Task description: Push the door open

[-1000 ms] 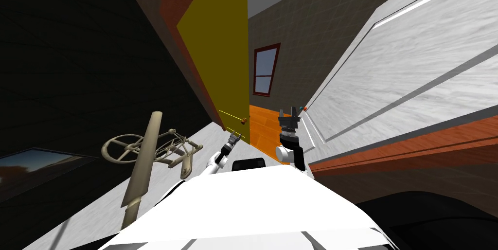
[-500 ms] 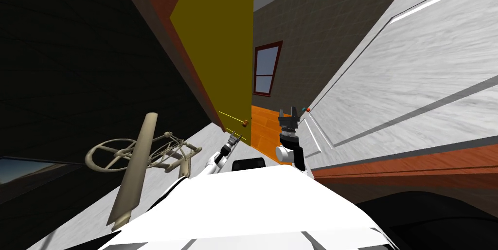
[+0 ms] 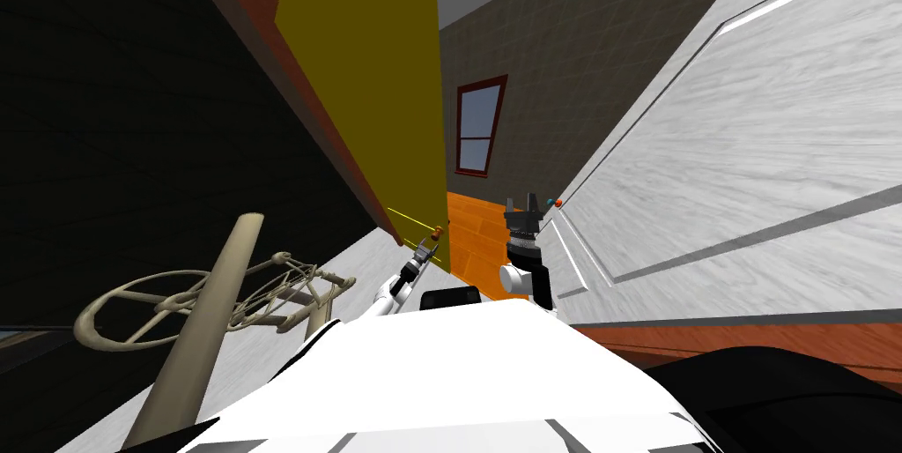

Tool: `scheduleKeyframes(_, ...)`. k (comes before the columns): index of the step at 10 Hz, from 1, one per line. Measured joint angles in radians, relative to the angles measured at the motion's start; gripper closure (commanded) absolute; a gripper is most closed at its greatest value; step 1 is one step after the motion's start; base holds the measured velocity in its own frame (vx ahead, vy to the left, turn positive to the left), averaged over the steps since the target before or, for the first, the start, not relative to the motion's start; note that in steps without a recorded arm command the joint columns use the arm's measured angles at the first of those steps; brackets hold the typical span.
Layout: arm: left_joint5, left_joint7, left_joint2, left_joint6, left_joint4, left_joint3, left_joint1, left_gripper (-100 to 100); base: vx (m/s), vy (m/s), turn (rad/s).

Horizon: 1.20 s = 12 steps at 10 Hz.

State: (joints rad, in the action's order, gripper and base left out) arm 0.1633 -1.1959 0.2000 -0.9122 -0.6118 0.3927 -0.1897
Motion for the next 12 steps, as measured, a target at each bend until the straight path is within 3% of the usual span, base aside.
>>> scheduleKeyframes(2, -0.002, -0.005, -0.007, 0.002, 0.006, -0.004, -0.003, -100, 0.136, -0.061, -0.011)
scheduleKeyframes(3, -0.002, -0.006, -0.007, 0.003, 0.007, -0.005, -0.004, 100, -0.010, 0.002, -0.005)
scheduleKeyframes(9, -0.002, -0.005, -0.009, 0.006, 0.005, -0.004, -0.007, 100, -0.003, 0.001, -0.015)
scheduleKeyframes(12, -0.013, 0.047, -0.012, 0.009, 0.010, -0.012, -0.004, 100, 0.016, -0.011, -0.030)
